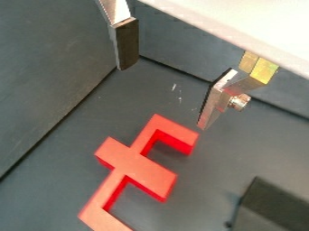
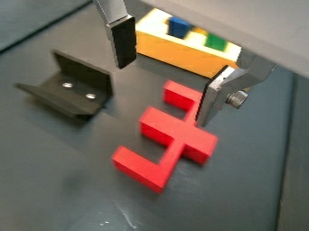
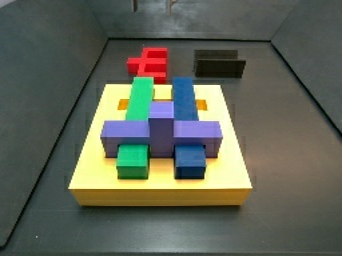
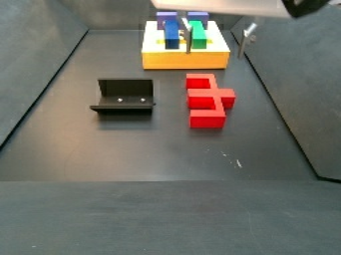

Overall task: Pick up the red object. Move up. Place the red object on the fixture. Regrasp the red object. Move to above the board. Insert the red object.
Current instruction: Pick up the red object.

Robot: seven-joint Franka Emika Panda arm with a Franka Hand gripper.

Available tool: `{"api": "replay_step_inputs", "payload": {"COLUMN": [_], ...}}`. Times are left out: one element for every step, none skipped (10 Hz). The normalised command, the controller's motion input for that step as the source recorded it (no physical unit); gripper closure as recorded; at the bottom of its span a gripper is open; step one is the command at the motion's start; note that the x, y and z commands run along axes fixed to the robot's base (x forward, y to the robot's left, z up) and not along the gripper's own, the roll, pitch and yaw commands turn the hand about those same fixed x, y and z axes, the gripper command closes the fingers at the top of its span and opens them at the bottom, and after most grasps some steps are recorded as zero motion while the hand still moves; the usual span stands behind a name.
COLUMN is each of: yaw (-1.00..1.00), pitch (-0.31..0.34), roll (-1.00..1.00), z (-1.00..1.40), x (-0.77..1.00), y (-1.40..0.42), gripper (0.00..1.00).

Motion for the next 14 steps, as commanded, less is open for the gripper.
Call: {"api": "replay_step_inputs", "payload": {"yaw": [-0.66, -0.75, -0.84, -0.81, -0.81, -0.86, -0.91, -0.90, -0.90, -0.89, -0.88, -0.87, -0.85, -0.86], "pitch": [-0.131, -0.094, -0.063, -0.073, -0.047, -0.021, -0.034, -0.149, -0.144, -0.109, -0.027, -0.030, -0.047, -0.051], "roll": [-0.14, -0.08, -0.04, -0.02, 0.00, 0.00, -0.06, -0.09, -0.10, -0.09, -0.11, -0.22, -0.24, -0.23], "z": [-0.37, -0.32, -0.30, -0.31, -0.24, -0.31, -0.39, -0.31, -0.29, -0.28, -0.27, -0.22, -0.19, -0.19], "x": [-0.41, -0.32, -0.22, -0.28, -0.29, -0.16, -0.03, -0.02, -0.01, 0.00, 0.00, -0.02, -0.03, -0.03], "y": [-0.08, -0.07, -0.05, -0.05, -0.02, -0.09, -0.12, -0.16, -0.15, -0.18, -0.13, -0.03, -0.03, -0.03], "gripper": [0.00, 0.00, 0.00, 0.00, 0.00, 0.00, 0.00, 0.00, 0.00, 0.00, 0.00, 0.00, 0.00, 0.00]}}
